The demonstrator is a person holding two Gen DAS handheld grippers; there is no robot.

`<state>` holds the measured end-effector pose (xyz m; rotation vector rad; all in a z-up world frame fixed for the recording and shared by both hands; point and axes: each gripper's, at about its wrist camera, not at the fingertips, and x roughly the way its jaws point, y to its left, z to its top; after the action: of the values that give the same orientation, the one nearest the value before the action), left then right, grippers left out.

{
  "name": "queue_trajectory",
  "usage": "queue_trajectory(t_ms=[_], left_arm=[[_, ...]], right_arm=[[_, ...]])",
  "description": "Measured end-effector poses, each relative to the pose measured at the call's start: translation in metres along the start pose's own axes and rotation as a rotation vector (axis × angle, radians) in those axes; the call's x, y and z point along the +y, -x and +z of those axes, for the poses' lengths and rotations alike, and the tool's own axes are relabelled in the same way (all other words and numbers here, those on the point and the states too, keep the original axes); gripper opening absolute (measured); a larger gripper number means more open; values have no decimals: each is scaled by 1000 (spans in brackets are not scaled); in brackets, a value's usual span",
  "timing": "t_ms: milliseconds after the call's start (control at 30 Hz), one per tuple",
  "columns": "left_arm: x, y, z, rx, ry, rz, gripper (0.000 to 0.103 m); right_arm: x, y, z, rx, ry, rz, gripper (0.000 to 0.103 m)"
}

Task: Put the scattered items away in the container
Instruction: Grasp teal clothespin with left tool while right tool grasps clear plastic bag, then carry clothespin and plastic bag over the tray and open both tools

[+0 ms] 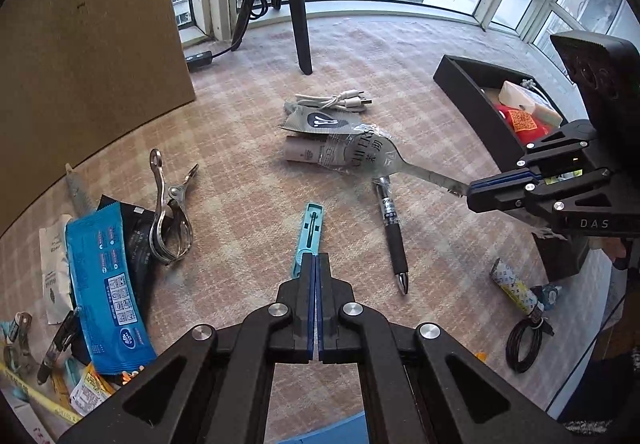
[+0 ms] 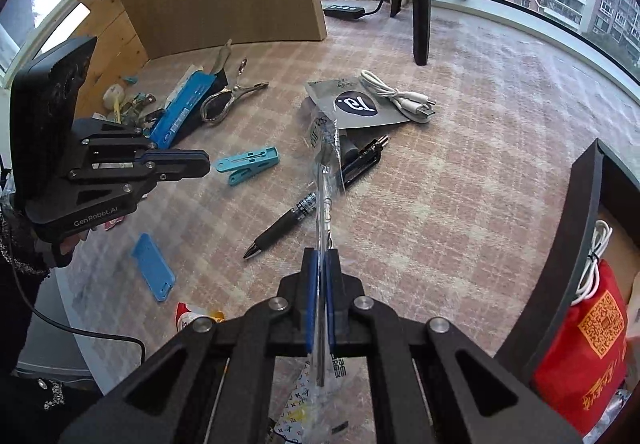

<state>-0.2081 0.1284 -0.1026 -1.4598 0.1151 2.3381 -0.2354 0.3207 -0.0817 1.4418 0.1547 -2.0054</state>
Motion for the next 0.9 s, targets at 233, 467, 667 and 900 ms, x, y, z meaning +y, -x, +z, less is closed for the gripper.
queue_trajectory(t_ms=[233,467,667,900], left_arm=[[-7,-25,14,58,-10,45,40],[-16,-47,16,99,-18,61,11],[-34,-14,26,24,2,12,11],[-93,22,50,-84,17,-100,11]], right_arm=[[-2,0,-1,3,-1,-7,4],[-5,6,-4,-17,-23,-9,4],[-24,41,-12,-95,-97,-7,4],[-73,114,-56,-245,-279,-96,4]])
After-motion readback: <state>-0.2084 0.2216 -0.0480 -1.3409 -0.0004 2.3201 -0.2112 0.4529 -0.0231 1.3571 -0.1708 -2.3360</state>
